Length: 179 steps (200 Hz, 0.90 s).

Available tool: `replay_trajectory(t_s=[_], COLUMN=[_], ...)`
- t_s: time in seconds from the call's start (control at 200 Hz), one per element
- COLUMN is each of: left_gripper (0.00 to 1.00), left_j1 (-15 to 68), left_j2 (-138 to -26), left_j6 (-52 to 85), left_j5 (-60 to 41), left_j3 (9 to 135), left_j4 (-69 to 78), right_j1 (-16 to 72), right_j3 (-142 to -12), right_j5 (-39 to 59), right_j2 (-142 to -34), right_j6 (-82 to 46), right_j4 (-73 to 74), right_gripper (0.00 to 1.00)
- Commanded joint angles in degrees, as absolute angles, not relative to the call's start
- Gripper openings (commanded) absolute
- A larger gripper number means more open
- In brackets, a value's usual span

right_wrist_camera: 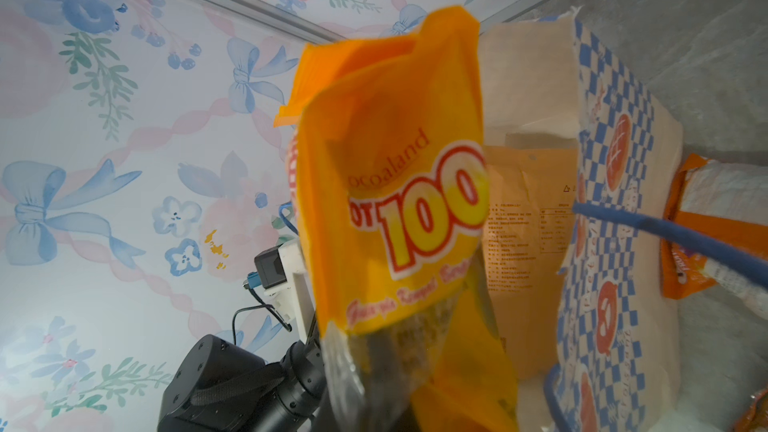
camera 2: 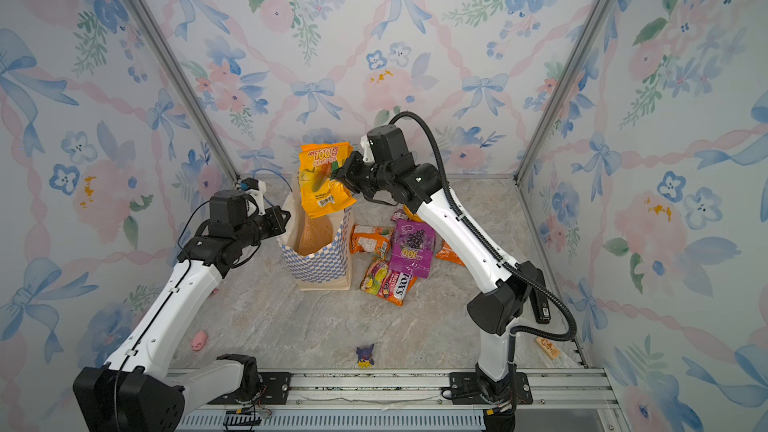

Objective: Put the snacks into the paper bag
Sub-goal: 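Carry the yellow gummy bag with the right gripper over the paper bag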

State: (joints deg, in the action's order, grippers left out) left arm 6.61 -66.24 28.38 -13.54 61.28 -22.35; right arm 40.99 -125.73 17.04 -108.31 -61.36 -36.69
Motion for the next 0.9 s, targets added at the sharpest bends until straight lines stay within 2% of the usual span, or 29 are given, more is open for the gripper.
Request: replay_trajectory(t_s=[0.0,0.44,0.89], left_gripper=[0.00,0.00,0.00], left_j1=[7.0,6.9,6.9], left_j2=[-65.0,-64.7,-65.2], left_j6=[28.3,27.9,28.6], left_j5=[-14.9,-14.5,-14.7], left_j3=[60.6,60.4,59.3], left_j4=[-21.5,-21.0,-19.9], right_j1=[42.8,45.0,45.7], right_j3=[-130.5,-130.7,-128.4], right_j5=[15.5,9.3,9.1], right_j2=[-108.4,-109.0,-111.0], right_j6=[-63.7,-67.0,-70.8], right_j4=[-33.1,-36.2,-33.8], right_gripper=[0.00,0.00,0.00])
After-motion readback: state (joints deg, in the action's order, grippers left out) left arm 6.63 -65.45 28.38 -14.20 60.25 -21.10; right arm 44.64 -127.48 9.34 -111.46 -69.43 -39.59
